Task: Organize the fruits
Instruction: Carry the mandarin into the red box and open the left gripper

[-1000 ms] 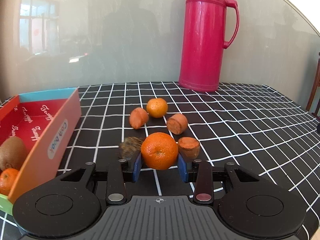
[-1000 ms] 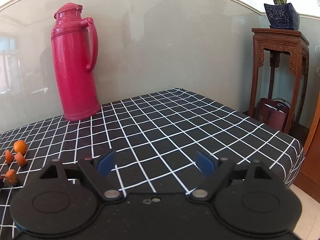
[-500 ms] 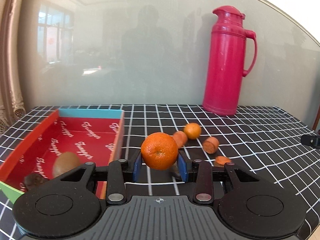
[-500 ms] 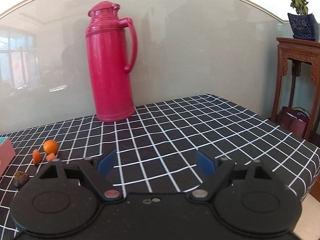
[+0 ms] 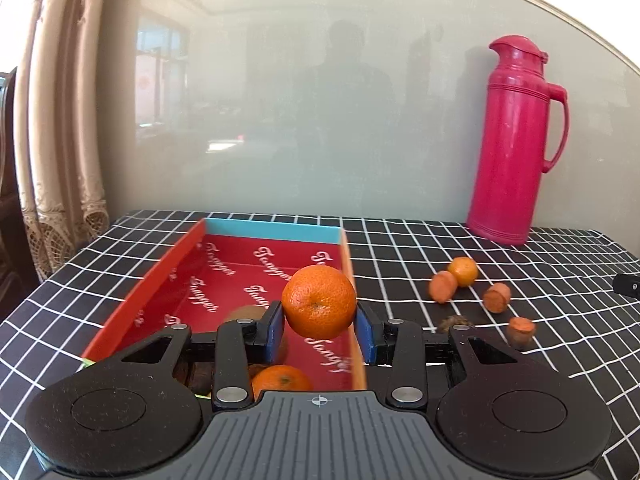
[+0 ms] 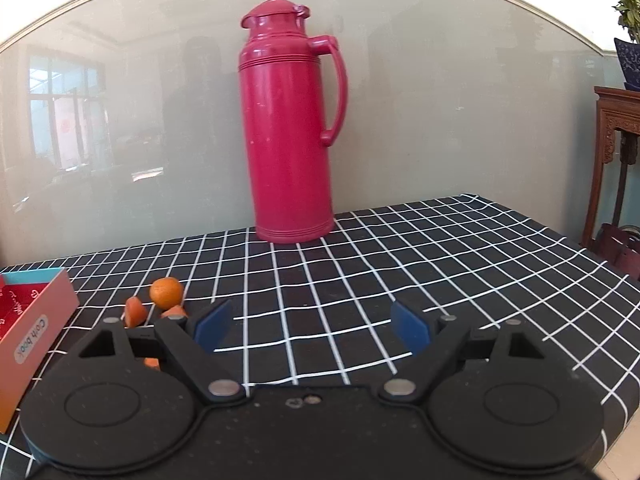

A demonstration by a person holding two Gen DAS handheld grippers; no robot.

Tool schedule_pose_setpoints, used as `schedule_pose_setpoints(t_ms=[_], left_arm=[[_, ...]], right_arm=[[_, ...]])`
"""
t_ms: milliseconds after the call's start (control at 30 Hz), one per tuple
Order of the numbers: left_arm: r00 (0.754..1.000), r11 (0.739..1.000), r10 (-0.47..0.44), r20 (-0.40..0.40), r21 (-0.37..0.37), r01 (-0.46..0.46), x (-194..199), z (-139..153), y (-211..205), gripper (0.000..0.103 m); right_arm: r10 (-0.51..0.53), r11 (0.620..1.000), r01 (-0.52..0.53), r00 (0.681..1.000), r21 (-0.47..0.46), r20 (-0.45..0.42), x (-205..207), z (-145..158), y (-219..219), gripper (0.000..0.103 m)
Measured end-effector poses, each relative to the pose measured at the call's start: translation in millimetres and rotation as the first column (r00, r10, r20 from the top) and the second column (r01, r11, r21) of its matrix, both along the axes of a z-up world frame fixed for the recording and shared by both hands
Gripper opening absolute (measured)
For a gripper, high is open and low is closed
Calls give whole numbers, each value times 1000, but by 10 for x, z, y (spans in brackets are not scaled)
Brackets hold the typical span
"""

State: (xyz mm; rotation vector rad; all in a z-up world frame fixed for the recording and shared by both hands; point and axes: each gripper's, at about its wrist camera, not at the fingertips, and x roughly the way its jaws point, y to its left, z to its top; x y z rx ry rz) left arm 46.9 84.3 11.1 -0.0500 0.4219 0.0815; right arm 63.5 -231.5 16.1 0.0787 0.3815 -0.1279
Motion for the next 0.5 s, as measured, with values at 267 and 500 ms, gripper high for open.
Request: schedule_pose_setpoints(t_ms=[267, 500], left_arm=[[998, 998, 67, -19, 7, -67, 31, -55, 320, 38], [985, 986, 167, -53, 8, -167, 92, -119, 650, 39]], right_arm=[[44, 999, -44, 999, 6, -5, 66, -10, 238, 86], [76, 997, -76, 997, -19, -4, 98, -20, 381, 86]])
